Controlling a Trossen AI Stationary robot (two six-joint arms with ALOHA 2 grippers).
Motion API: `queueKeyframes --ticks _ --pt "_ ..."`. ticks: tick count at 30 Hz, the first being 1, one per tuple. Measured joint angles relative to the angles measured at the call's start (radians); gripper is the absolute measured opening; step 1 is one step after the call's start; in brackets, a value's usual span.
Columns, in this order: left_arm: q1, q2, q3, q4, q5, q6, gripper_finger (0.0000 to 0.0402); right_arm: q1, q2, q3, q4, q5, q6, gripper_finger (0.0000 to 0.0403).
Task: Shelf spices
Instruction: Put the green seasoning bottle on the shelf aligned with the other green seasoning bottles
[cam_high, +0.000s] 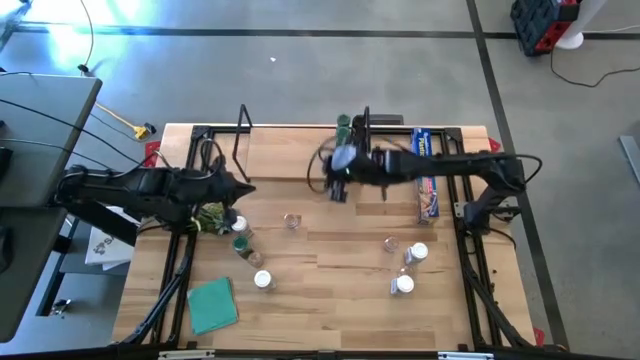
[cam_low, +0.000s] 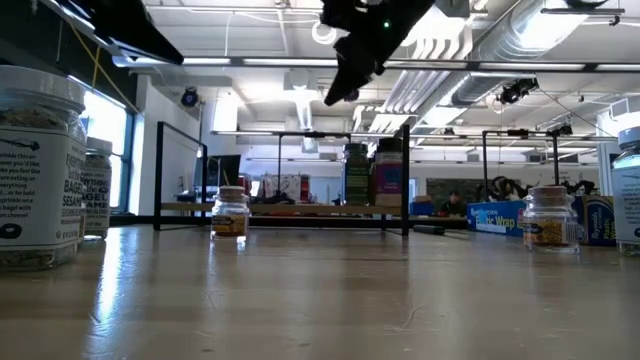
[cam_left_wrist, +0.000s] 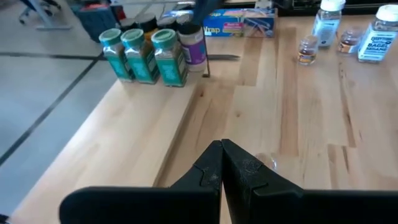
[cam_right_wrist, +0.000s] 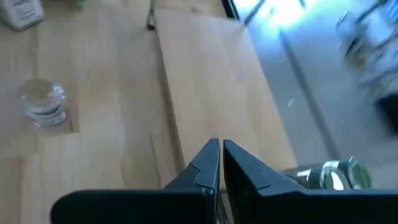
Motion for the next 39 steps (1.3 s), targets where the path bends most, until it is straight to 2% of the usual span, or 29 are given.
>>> queueKeyframes --ticks 5,10,13,20,28,39 --pt "-0.002 0.037 0.0 -0.001 0.0 -0.036 0.0 -0.108 0.015 0.139 -0.15 -0.066 0.045 0.0013" --pt "-0.002 0.088 0.0 0.0 0.004 -0.04 0.0 -0.223 0.015 0.222 -0.271 -0.28 0.127 0.0013" --pt "-0.002 0.117 0.0 -0.001 0.009 -0.037 0.0 -0.264 0.015 0.219 -0.318 -0.318 0.13 0.0013" --pt "-0.002 0.163 -0.001 -0.015 0.01 -0.025 0.0 -0.279 0.048 0.159 -0.311 -0.357 0.14 0.0013" --pt "-0.002 0.174 -0.001 -0.022 0.01 -0.026 0.0 -0.284 0.111 0.155 -0.296 -0.34 0.138 0.0013" --pt "-0.002 0.174 -0.001 -0.022 0.01 -0.025 0.0 -0.311 0.124 0.157 -0.29 -0.335 0.128 0.0013"
